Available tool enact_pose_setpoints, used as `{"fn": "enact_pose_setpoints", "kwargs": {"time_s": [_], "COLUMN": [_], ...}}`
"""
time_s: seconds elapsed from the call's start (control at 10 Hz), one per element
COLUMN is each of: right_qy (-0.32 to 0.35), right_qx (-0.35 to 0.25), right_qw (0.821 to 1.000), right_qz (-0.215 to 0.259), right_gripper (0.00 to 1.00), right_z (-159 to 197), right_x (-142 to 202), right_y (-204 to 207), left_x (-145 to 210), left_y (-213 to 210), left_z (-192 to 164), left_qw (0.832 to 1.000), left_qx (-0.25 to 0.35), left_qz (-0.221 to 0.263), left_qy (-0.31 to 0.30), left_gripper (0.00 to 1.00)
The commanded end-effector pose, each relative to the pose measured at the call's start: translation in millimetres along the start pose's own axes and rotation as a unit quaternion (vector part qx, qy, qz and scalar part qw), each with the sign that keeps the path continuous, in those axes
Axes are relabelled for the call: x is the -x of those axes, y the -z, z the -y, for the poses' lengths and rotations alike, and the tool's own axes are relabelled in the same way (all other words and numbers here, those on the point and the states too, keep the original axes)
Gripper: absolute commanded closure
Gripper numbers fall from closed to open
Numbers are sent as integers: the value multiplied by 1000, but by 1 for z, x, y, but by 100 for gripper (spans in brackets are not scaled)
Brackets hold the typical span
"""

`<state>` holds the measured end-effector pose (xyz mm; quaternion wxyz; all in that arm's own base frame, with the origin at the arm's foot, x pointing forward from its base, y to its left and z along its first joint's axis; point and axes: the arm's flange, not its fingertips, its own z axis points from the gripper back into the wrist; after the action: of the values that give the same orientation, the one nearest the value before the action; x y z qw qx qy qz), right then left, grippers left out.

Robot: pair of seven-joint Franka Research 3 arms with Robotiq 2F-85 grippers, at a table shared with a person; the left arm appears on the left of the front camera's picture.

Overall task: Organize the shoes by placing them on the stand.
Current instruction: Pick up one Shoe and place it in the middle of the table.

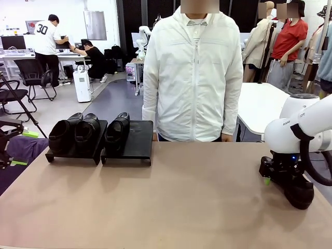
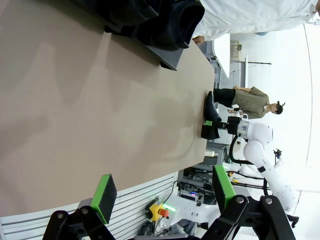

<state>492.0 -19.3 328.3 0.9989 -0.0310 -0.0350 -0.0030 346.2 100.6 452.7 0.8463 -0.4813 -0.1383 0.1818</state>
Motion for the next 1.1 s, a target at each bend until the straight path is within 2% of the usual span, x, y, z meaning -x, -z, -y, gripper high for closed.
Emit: {"fn": "enact_pose_setpoints", "kwargs": {"time_s": [0.0, 0.2, 0.7, 1.0], "right_qy": [-10, -18, -12, -8], "right_qx": [-13, -17, -12, -26], "right_qw": [1000, 999, 999, 997], "right_qz": [9, 28, 33, 66], "right_gripper": [100, 100, 100, 100], "right_z": [2, 0, 3, 15], "right_x": [0, 1, 4, 20], "right_y": [-6, -6, -6, -41], "left_x": [0, 0, 0, 0], "left_y": [-1, -1, -1, -1], "left_z": [0, 0, 0, 0], "left_qw": [1000, 1000, 1000, 1000], "left_qx": [10, 10, 10, 10], "left_qz": [0, 0, 0, 0], "left_qy": [4, 4, 4, 4], "left_gripper": [0, 0, 0, 0]}}
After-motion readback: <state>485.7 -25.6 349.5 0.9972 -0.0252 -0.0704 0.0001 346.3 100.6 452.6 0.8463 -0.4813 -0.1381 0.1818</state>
